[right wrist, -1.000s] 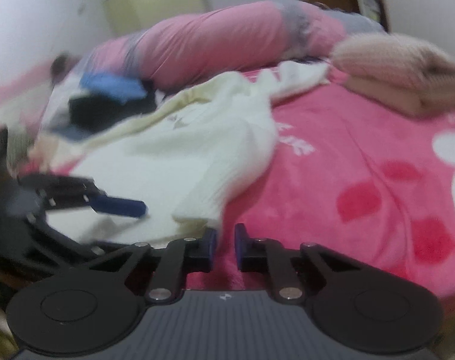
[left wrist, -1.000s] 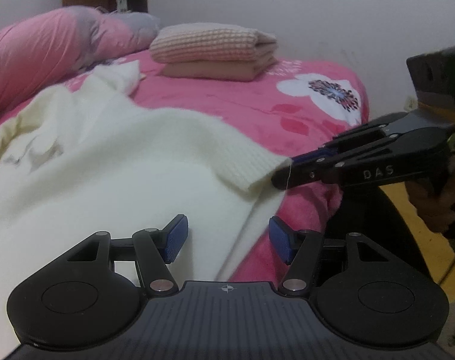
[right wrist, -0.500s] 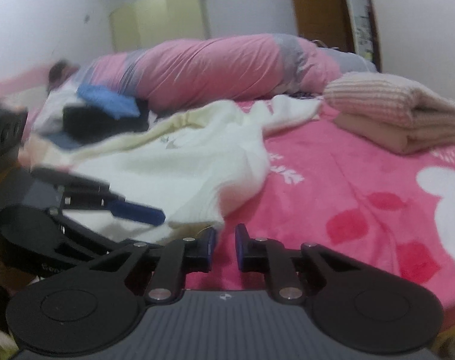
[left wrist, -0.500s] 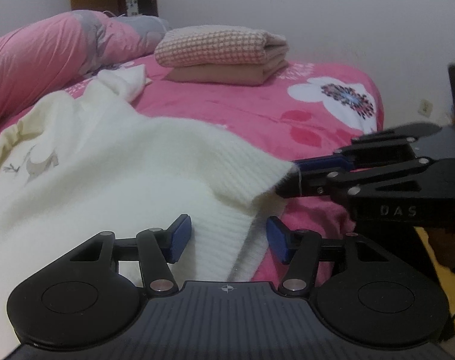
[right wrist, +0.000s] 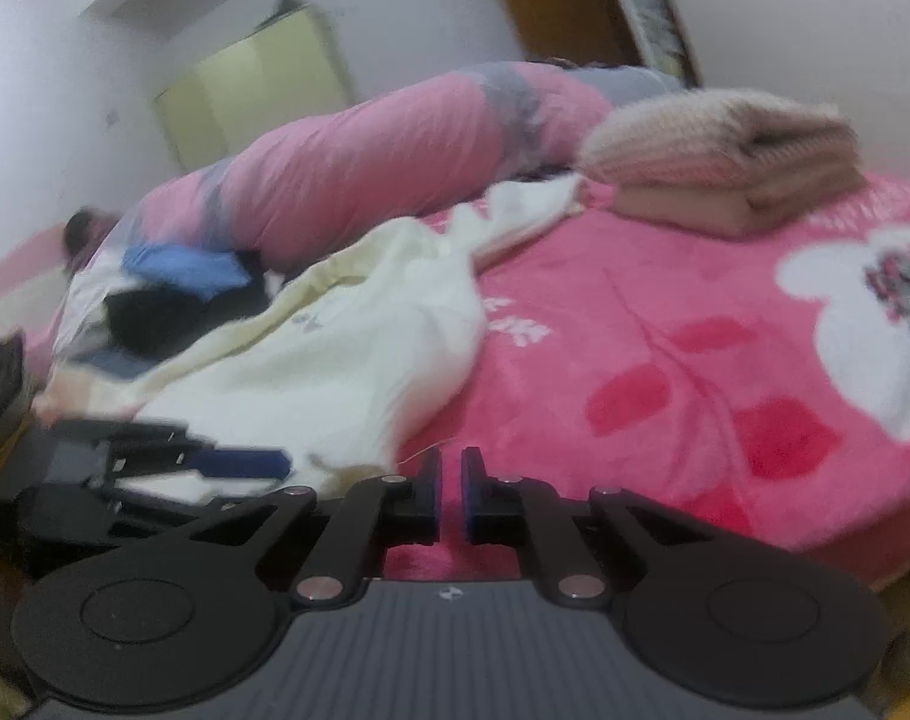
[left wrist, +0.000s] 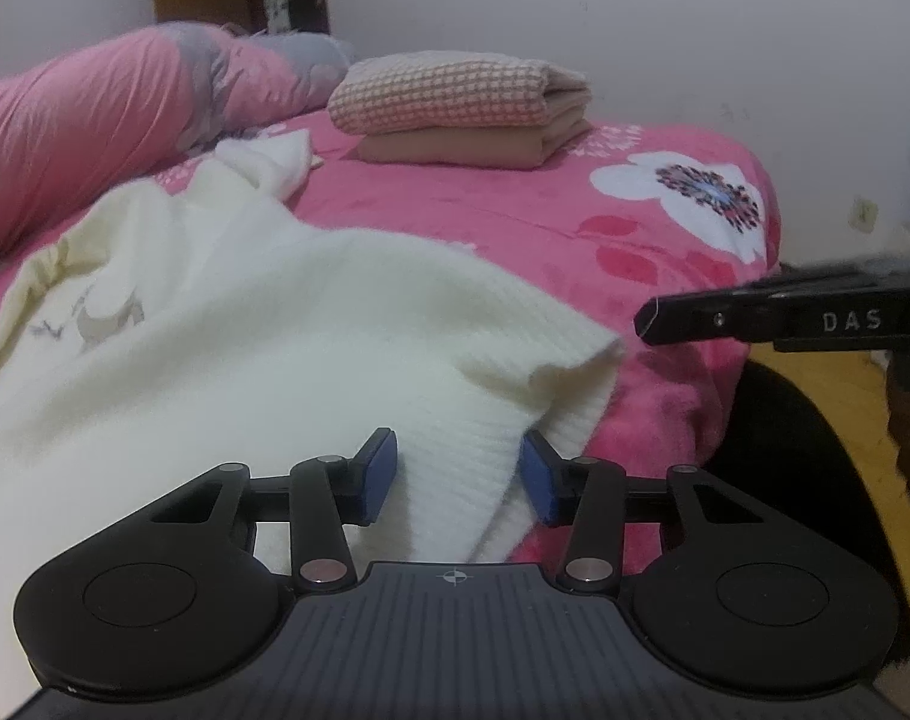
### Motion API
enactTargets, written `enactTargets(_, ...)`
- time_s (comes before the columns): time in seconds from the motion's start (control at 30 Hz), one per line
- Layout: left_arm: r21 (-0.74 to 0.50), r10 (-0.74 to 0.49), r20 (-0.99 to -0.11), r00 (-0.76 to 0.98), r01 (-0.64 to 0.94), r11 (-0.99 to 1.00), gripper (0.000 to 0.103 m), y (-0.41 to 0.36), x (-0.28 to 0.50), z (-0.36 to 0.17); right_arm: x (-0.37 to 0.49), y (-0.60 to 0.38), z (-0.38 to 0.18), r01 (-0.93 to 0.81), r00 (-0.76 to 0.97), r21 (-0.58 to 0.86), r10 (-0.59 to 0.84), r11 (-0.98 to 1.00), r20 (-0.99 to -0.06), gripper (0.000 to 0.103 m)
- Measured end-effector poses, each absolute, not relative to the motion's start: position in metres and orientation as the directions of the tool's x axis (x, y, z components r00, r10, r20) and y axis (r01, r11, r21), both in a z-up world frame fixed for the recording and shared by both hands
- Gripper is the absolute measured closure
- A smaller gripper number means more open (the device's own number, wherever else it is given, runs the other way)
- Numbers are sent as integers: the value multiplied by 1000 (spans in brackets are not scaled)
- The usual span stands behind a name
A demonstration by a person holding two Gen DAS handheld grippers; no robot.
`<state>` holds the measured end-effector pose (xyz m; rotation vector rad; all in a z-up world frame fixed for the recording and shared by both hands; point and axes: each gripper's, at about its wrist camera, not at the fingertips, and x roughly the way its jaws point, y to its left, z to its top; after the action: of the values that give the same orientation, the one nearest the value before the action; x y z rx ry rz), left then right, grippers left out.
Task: Fold clothes
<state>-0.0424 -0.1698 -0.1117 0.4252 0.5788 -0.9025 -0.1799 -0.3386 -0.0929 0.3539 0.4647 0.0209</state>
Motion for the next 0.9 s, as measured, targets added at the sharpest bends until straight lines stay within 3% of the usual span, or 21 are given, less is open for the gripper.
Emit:
enactTargets(0.17, 172, -587, -629, 510, 827, 535, 60, -173, -49, -116, -178, -323, -87, -16, 897, 250, 125, 968, -423, 73)
enactTargets(0.3, 126, -596, -614, 517, 810, 573, 97, -168, -47, -109, -176, -312, -83, -72, 899, 190, 146, 979, -414, 69)
enactTargets(0.43, 160, -606, -591, 532, 814, 558, 103, -162, -52, -104, -169, -304, -86, -112, 884, 136, 161, 984, -439, 69)
enactTargets(0.53, 176, -618, -594, 515, 833, 525, 103, -156, -58, -102, -160, -296, -90, -71, 882, 65, 93, 995, -463, 72)
enactTargets(0.63, 190, -618, -606, 501, 845, 500, 103, -152, -63, -101, -158, -300, -89, -31, 887, 88, 68, 996, -458, 95)
enactTargets(0.73, 189, -612, -619, 491, 850, 491, 103, -147, -64, -103, -170, -312, -84, -7, 899, 188, 89, 982, -429, 97)
enactTargets(0.9, 149, -608, -648, 458, 860, 489, 103, -145, -57, -107, -171, -312, -99, 27, 864, 176, 66, 984, -499, 98)
